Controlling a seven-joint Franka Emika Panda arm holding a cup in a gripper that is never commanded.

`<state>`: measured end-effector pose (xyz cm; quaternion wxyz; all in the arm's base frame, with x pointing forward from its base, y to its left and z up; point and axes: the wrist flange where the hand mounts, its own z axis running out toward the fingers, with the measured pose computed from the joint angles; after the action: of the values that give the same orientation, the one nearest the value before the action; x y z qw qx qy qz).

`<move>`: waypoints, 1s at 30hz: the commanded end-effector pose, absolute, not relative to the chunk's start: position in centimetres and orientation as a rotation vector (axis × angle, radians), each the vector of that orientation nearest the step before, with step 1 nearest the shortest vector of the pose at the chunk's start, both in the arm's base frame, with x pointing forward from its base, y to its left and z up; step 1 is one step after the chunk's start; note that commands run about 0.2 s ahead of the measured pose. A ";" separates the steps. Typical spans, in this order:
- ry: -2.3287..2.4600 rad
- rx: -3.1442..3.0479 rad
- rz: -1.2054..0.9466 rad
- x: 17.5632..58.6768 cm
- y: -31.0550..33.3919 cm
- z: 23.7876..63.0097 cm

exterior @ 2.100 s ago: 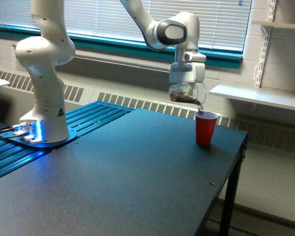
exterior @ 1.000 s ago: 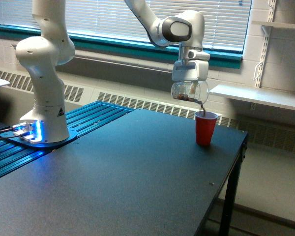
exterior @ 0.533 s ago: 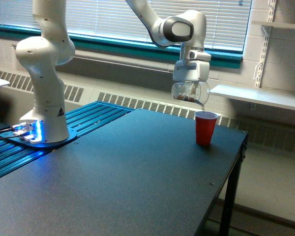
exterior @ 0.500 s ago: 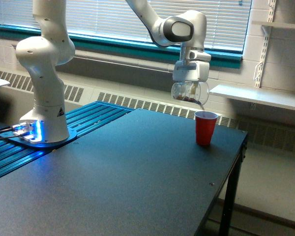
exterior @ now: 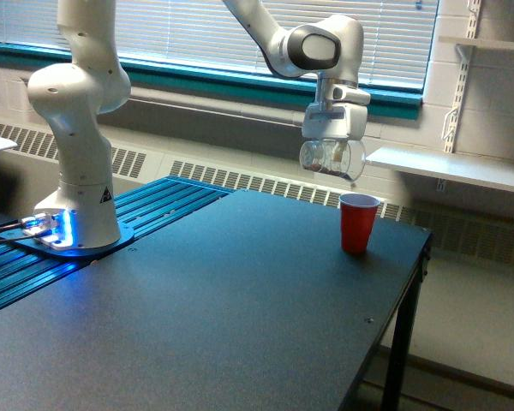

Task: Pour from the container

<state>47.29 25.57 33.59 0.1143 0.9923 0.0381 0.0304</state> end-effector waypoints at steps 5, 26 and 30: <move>0.145 2.896 0.067 47.1 26.2 33.7; 0.150 2.876 0.009 47.6 26.5 34.0; 0.155 2.872 -0.008 47.7 26.6 34.1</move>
<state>47.70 26.12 33.90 0.1308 0.9904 0.0433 0.0059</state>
